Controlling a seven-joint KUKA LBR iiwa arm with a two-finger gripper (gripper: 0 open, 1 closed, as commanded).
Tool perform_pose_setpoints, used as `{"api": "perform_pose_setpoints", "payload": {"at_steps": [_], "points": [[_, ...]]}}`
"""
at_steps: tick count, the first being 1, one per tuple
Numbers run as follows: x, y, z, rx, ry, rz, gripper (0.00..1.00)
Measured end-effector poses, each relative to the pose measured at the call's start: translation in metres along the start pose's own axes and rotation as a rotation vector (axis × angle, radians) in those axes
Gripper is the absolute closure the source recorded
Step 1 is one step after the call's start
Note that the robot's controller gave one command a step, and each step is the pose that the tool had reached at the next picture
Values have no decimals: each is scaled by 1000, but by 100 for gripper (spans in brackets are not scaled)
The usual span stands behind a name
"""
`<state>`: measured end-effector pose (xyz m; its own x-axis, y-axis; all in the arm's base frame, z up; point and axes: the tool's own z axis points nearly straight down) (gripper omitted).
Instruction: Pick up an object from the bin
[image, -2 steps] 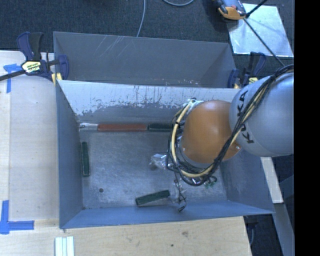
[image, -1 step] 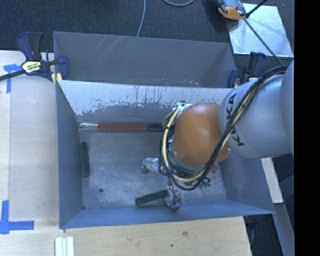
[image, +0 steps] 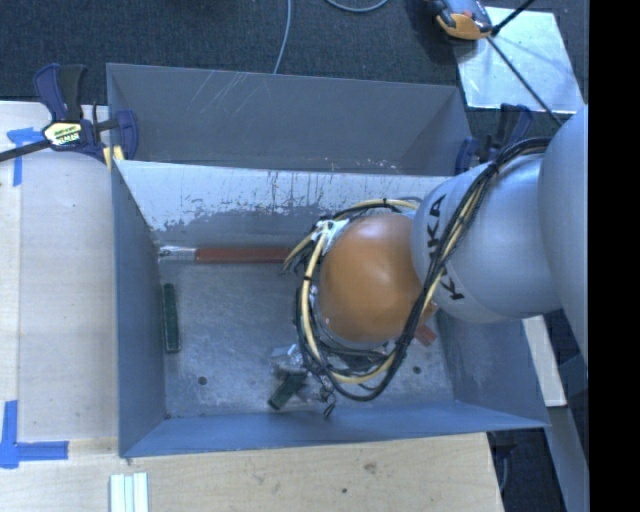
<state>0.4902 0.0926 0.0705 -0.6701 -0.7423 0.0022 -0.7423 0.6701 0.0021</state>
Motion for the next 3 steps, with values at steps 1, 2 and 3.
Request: {"api": "perform_pose_setpoints", "payload": {"at_steps": [1,2,3], "points": [[0,0,0,0,0,1,100],[3,-19,-58,-1,-1,4,100],[-14,3,-125,0,-2,-47,100]]}}
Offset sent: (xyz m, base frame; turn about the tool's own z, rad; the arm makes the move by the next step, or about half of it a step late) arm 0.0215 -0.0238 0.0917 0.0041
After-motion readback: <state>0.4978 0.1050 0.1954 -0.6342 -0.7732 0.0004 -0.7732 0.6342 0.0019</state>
